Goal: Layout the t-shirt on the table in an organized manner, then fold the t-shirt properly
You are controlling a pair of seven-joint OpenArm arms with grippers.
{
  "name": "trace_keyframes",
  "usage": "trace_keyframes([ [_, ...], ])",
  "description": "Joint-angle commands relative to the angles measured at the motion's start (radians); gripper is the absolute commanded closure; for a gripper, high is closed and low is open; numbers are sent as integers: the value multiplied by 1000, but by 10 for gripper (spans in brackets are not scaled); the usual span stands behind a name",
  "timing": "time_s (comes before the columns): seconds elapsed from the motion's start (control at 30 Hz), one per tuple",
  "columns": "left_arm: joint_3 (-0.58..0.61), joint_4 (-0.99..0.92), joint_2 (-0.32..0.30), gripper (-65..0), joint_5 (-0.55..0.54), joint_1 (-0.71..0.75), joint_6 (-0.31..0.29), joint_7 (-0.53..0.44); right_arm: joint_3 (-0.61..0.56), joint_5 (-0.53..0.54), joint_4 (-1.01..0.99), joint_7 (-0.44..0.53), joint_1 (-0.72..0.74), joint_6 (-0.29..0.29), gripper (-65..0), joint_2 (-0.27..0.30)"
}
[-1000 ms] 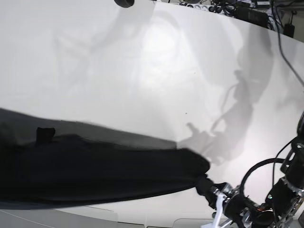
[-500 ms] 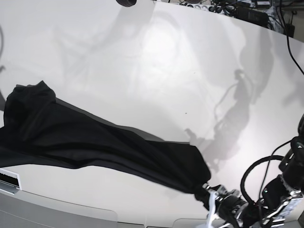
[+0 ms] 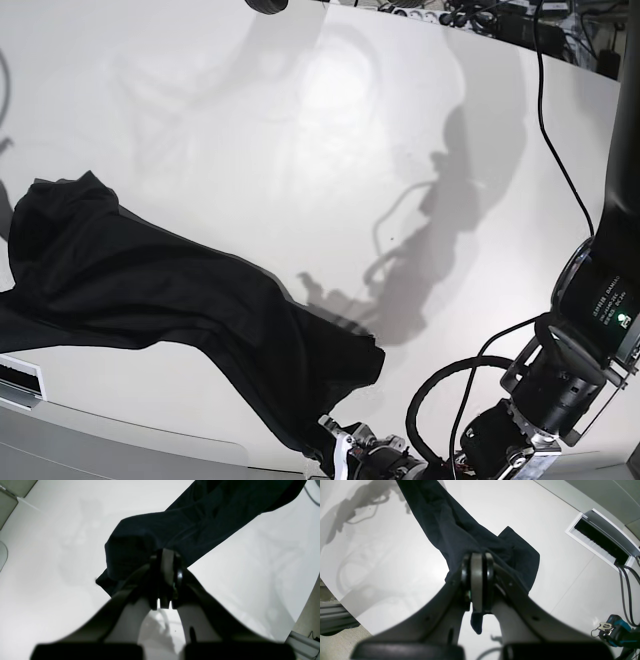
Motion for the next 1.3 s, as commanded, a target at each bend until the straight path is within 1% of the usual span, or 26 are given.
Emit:
trace_keyframes([
  [0.0, -12, 2, 5, 0, -13, -48, 1, 3, 14, 14, 8, 23, 21, 0, 0, 34],
  [0.07, -12, -29, 5, 0, -38, -48, 0, 68, 14, 14, 8, 23, 21, 0, 0, 34],
  [0.13, -8, -76, 2, 0, -102, -48, -15, 148, 14, 14, 8, 23, 19, 5, 0, 34],
  [0.2, 8, -128, -11, 0, -153, -48, -21, 196, 14, 14, 8, 23, 19, 7, 0, 34],
  [0.3, 30, -181, -41, 0, -164, -48, -21, 195, 14, 14, 8, 23, 19, 7, 0, 34],
  [0.4, 30, -195, -93, 0, -148, -48, -21, 152, 14, 14, 8, 23, 19, 7, 0, 27],
  [0.57, 27, -193, -176, 0, -59, -48, -21, 34, 14, 14, 8, 23, 19, 17, 0, -2],
  [0.67, 6, -192, -206, 0, -21, -48, -21, 14, 14, 14, 8, 23, 19, 31, 0, -26],
  [0.77, -57, -185, -230, 0, 13, -48, -21, -10, 14, 14, 8, 23, 19, 36, 0, -56],
  [0.83, -126, -166, -242, 0, 72, -48, -21, -44, 14, 14, 8, 23, 19, 36, 0, -75],
  [0.93, -233, -107, -247, 0, 204, -48, -21, -103, 14, 14, 8, 23, 19, 36, 0, -92],
  [1.0, -276, -46, -250, 0, 303, -48, -21, -162, 14, 14, 8, 23, 19, 36, 0, -93],
  [1.13, -288, 92, -256, 0, 456, -48, -18, -253, 14, 14, 8, 23, 19, 36, 0, -92],
  [1.17, -288, 124, -256, 0, 493, -48, 1, -266, 14, 14, 8, 23, 19, 36, 0, -92],
  [1.2, -288, 148, -255, 0, 517, -48, 5, -270, 14, 14, 8, 23, 19, 36, 0, -91],
  [1.27, -288, 176, -255, 0, 521, -48, 5, -270, 14, 14, 8, 23, 19, 36, 0, -90],
])
